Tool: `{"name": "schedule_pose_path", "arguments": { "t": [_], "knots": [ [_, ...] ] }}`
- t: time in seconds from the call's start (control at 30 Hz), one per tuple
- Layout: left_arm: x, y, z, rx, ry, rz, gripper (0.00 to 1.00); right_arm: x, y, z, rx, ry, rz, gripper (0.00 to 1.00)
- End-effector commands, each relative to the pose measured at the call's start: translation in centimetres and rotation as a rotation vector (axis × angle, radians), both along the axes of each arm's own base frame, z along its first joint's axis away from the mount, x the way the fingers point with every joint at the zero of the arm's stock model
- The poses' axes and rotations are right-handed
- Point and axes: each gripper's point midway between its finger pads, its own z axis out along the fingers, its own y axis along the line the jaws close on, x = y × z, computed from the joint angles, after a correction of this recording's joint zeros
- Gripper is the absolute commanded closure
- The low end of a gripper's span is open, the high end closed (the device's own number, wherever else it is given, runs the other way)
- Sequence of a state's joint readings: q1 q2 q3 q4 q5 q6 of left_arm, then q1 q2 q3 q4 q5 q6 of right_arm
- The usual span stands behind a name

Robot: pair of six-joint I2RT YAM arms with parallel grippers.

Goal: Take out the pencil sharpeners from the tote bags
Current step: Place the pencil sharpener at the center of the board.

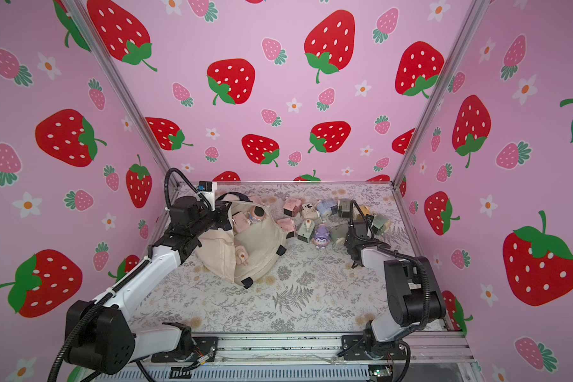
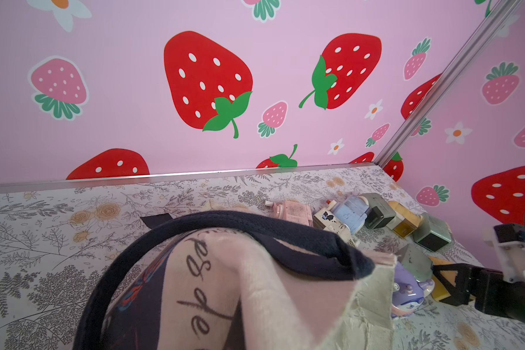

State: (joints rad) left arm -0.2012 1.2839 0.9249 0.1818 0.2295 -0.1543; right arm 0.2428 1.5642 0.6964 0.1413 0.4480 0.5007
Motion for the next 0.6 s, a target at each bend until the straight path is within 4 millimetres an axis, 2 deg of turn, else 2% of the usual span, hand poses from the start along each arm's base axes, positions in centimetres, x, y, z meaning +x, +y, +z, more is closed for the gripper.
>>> {"name": "schedule_pose_path", "arguments": {
  "t": [0.0,0.33,0.43,0.57],
  "knots": [
    [0.1,-1.3,6.2,-0.039,-0.178,-0.060,1.00,0.5,-0.1,0.8,0.016,-0.038,-0.016,0.17],
    [0.3,-1.3,6.2,-0.039,-0.175,-0.061,1.00,-0.1,1.1,1.5,0.063,-0.063,0.056,0.17],
    [0.3,-1.3,6.1,-0.039,-0.174,-0.062,1.00,-0.3,2.6,2.4,0.110,-0.089,0.116,0.18],
    [0.3,-1.4,6.1,-0.038,-0.173,-0.062,1.00,-0.6,6.2,5.1,0.137,-0.163,0.257,0.21]
  ]
}}
